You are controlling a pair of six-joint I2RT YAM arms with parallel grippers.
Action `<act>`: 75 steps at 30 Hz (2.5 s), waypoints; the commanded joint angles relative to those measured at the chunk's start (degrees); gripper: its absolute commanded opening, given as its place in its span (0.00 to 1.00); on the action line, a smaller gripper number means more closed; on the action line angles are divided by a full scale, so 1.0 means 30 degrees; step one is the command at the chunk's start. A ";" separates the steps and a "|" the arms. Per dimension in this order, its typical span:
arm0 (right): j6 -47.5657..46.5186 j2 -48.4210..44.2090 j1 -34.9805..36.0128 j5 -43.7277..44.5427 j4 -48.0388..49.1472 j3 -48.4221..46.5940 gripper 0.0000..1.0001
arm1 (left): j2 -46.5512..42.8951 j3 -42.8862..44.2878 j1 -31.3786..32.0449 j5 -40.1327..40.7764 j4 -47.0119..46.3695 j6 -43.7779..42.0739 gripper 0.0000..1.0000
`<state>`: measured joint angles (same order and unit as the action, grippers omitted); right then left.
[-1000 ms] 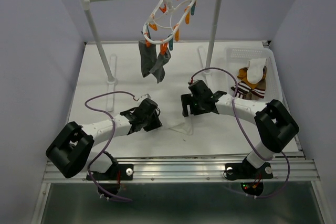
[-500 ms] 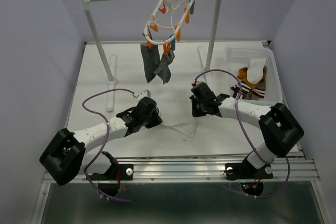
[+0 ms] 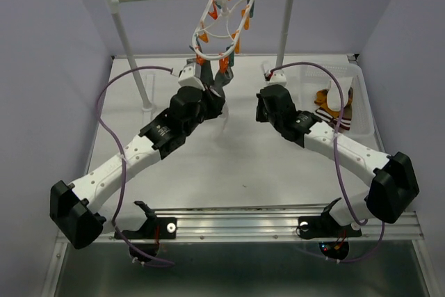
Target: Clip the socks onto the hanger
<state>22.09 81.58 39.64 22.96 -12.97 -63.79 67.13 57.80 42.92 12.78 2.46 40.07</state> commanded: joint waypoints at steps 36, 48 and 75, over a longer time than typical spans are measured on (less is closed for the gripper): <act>-0.1444 -0.3144 0.0000 -0.2904 -0.1389 0.2806 0.47 | -1.0823 -1.1679 0.1896 0.2449 0.0818 0.4835 0.98; 0.1718 -0.3344 0.0000 -0.5921 -0.2299 0.7020 0.57 | -0.9932 -1.2352 0.1896 0.2218 -0.2190 0.5626 0.99; 0.4418 0.0026 0.0411 -0.7927 0.3513 0.9370 0.06 | 0.1295 -1.1736 0.1837 -0.0100 -0.7060 0.6180 0.99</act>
<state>36.49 82.94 40.47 -4.95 0.49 -33.63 73.21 24.97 48.38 9.61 -17.67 56.45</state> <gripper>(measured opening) 0.087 0.989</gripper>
